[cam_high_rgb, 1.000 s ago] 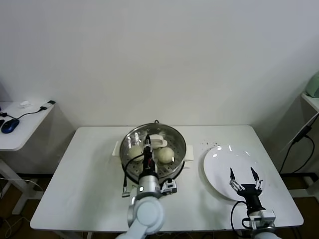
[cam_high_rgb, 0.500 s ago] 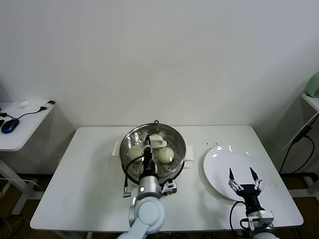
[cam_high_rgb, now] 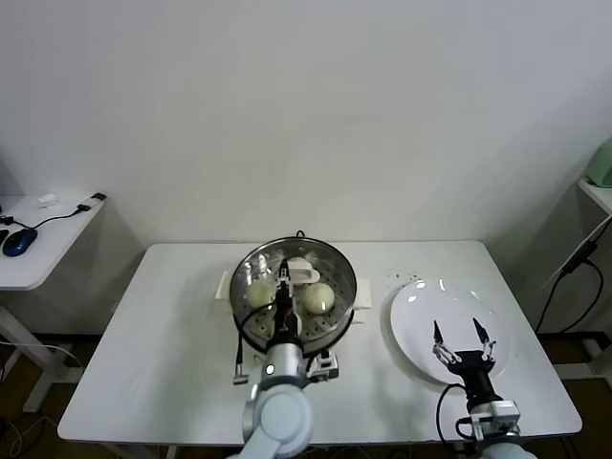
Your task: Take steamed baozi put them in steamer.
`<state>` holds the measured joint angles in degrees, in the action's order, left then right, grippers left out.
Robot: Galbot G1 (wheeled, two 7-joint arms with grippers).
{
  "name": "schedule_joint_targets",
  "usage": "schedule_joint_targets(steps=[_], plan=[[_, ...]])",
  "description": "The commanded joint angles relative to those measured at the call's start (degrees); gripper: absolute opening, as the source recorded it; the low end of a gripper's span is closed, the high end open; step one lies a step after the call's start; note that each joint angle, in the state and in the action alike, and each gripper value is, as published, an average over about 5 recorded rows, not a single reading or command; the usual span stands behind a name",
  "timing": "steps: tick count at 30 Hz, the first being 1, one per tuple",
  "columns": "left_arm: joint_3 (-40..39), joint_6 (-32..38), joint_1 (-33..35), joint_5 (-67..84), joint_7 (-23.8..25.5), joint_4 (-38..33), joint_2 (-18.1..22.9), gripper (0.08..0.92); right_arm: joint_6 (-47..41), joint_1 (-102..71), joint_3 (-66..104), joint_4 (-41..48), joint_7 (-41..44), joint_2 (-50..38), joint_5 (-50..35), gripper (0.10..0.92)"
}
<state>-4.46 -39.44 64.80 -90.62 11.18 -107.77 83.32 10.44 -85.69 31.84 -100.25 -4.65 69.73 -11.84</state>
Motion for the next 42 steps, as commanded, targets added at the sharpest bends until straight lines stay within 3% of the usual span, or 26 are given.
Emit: schedule_joint_targets(steps=[1,8,12,15,22,26,31,42], plan=[[-0.5,0.9,1.7,11.9,-1.5,-7.6,-1.9,0.403,-0.9,0.2,-0.4,-0.2,0.2,-0.2,-0.4,0.823],[3.9,10.2,6.4,38.8,-10.7,-14.8,-3.3,0.602,-1.8,-0.3,-1.8,-0.8,-1.7,-1.9,-3.3,0.823],[12.2,19.6,9.7,63.5,-19.6,-17.3,-3.9,0.723,0.4,-0.9,-3.5,-1.1,-2.4,-4.3,-5.3,0.823],[21.9,27.1,13.5,80.7,-21.6,-18.3,-4.6,0.792,1.9,-1.1,-4.5,-1.3,-3.4,-5.6,-5.7,0.823],[42.5,37.5,19.9,113.5,-19.6,-16.4,-8.8,0.822,4.1,-0.7,-5.1,0.2,-3.2,-5.7,-6.0,0.823],[48.0,39.9,21.3,123.2,-17.8,-10.4,-13.3,0.823,5.9,-0.6,-5.6,1.3,-2.9,-5.8,-6.7,0.822],[48.7,42.9,21.8,126.0,-15.6,-2.2,-15.7,0.823,7.1,-0.1,-5.7,2.6,-3.0,-5.7,-7.3,0.823],[41.3,52.8,20.6,115.5,-10.3,16.1,-14.6,0.823,7.4,1.0,-6.4,5.3,-3.3,-5.5,-8.8,0.823]])
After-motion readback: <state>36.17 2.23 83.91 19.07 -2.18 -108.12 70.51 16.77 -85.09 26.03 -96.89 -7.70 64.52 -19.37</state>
